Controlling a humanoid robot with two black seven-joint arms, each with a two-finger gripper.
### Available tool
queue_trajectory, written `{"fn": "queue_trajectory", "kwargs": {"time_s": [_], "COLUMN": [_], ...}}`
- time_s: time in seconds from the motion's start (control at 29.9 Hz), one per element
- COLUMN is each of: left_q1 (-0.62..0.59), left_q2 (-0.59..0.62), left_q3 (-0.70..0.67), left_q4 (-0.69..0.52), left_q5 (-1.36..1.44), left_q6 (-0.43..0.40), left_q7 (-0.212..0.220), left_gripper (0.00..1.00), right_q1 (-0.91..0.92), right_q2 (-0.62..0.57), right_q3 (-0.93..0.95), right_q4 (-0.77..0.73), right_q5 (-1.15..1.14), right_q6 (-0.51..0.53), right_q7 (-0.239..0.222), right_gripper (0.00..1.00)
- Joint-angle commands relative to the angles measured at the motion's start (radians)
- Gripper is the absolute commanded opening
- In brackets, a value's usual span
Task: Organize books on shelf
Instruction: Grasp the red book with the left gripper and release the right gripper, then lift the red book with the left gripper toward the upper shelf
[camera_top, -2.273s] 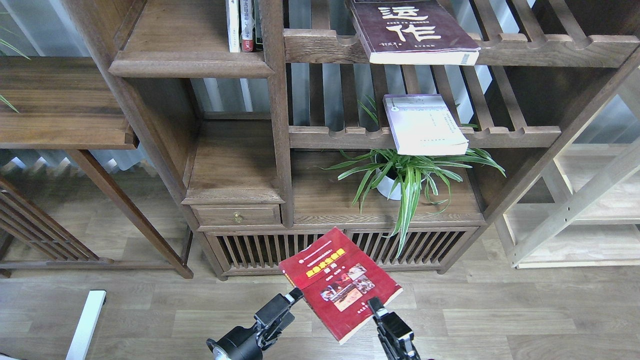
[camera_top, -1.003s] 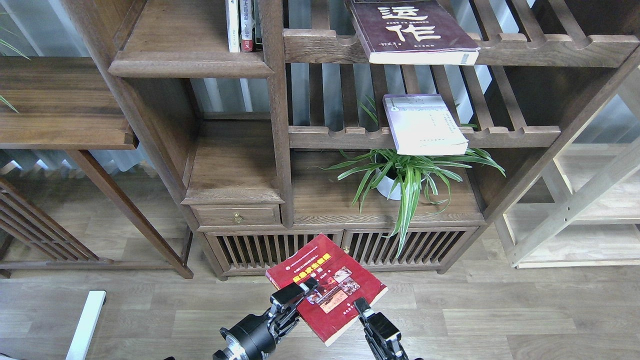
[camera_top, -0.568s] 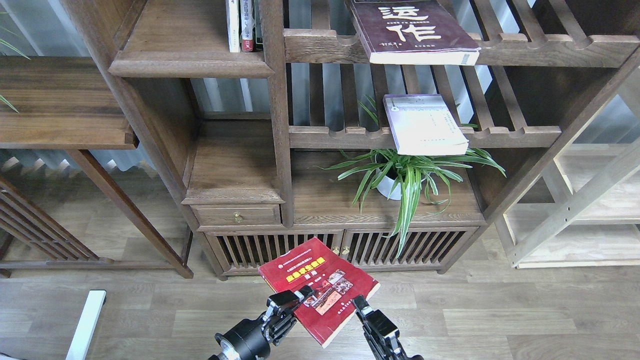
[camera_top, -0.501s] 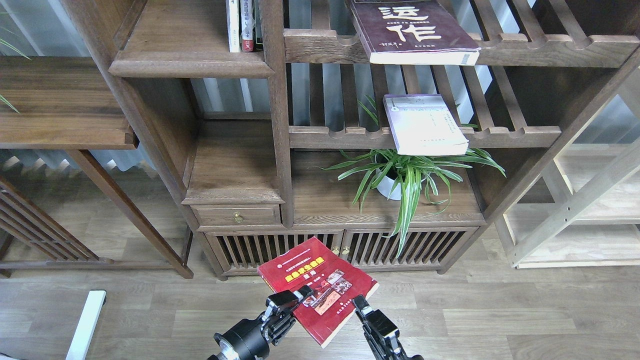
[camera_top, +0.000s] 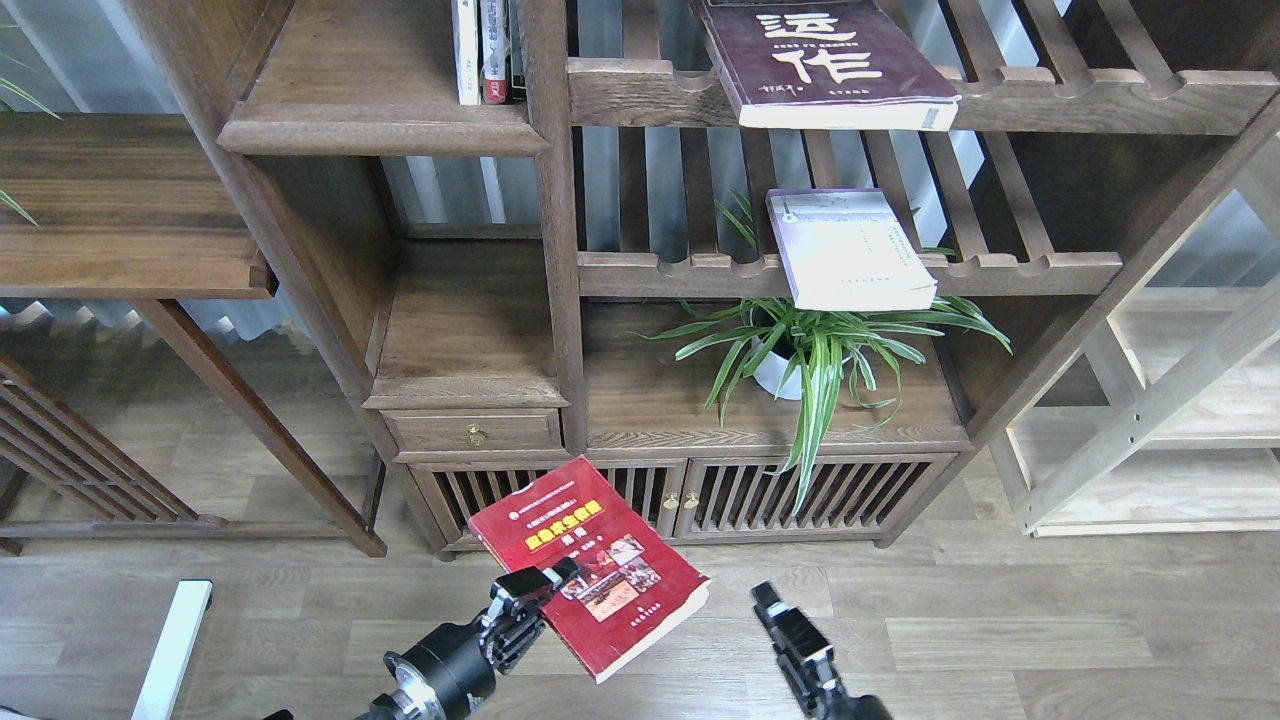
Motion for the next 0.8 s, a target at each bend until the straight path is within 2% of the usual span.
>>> {"fn": "queue_trajectory", "kwargs": {"time_s": [0.0, 0.1, 0.2, 0.4, 0.64, 0.77], "left_q1": [-0.025, -0.043, -0.042, -0.014, 0.059, 0.139], "left_q2": [0.017, 0.027, 0.046, 0.067, 0.058, 0.021], "left_q3": [-0.02, -0.051, -0.108, -0.27, -0.503, -0.638], "left_q4": [0.015, 0.019, 0.016, -0.024, -0.204, -0.303], "left_q5": [0.06, 0.114, 0.183, 0.307, 0.586, 0.64], "left_q6": [-0.001, -0.001, -0.001, -0.001, -0.001, -0.001], "left_q7": [0.0, 0.006, 0.032, 0.04, 0.063, 0.077], "left_gripper": [0.0, 0.0, 0.0, 0.0, 0.0, 0.0], "right_q1": [0.046, 0.085, 0.115, 0.148, 0.177, 0.18], "right_q2": [0.001, 0.001, 0.003, 0.006, 0.007, 0.012], "right_q3": [0.042, 0.063, 0.079, 0.082, 0.082, 0.082], "right_q4": [-0.02, -0.02, -0.018, -0.018, -0.018, -0.02], "right_q5": [0.0, 0.002, 0.002, 0.005, 0.008, 0.009], "right_q6": [0.0, 0.0, 0.0, 0.0, 0.0, 0.0], "right_q7": [0.001, 0.001, 0.001, 0.002, 0.007, 0.007], "right_gripper": [0.52, 0.54, 0.57, 0.59, 0.59, 0.59]}}
